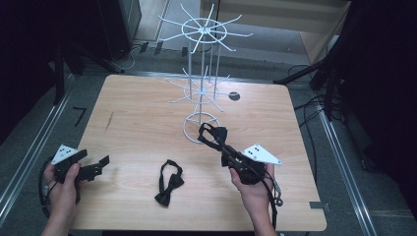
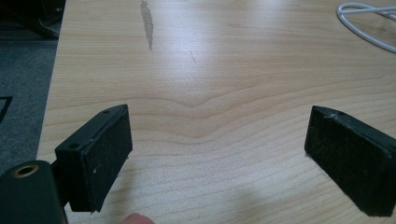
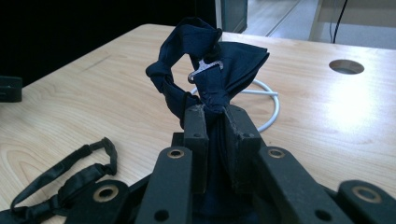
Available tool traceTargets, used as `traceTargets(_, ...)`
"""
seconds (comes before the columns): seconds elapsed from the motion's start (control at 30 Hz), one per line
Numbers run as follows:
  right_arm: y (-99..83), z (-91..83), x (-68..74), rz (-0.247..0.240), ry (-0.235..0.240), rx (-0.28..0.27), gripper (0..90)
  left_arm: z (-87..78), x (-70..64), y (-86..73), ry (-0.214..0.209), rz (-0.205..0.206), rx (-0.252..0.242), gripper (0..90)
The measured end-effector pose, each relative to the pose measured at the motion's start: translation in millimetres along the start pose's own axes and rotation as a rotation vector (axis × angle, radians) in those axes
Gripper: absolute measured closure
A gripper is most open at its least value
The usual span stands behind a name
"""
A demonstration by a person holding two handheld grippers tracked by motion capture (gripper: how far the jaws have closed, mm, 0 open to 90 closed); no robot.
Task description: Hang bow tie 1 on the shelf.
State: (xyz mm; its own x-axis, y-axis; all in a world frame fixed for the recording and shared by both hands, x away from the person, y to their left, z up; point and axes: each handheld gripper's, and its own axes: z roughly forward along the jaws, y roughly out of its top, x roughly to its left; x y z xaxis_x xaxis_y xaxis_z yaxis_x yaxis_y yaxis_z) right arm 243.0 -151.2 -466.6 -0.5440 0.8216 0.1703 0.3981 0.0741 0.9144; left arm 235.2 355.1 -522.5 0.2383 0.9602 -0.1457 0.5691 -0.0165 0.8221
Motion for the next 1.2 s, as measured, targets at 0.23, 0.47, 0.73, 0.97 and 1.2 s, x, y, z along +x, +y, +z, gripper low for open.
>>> traceTargets(0.23,6.3,-8.0,2.2,-0.008,0.002,-0.023,81.6,0.1,0.0,0.0,0.000,0.000,0.001,8.2)
traceTargets(0.47,12.8,-16.0,6.0,-0.018,0.011,-0.051,81.6,0.0,-0.1,0.1,0.000,0.001,0.001,8.2)
traceTargets(0.73,19.9,-24.5,9.2,-0.027,0.014,-0.080,81.6,0.1,-0.1,0.1,0.000,0.000,0.001,8.2)
traceTargets(0.97,26.2,-31.6,11.3,-0.037,0.019,-0.107,81.5,0.0,-0.1,0.1,0.001,0.001,0.001,8.2)
traceTargets(1.2,31.3,-36.6,10.7,-0.031,0.019,-0.129,81.5,0.1,-0.2,0.0,0.001,0.001,0.001,8.2)
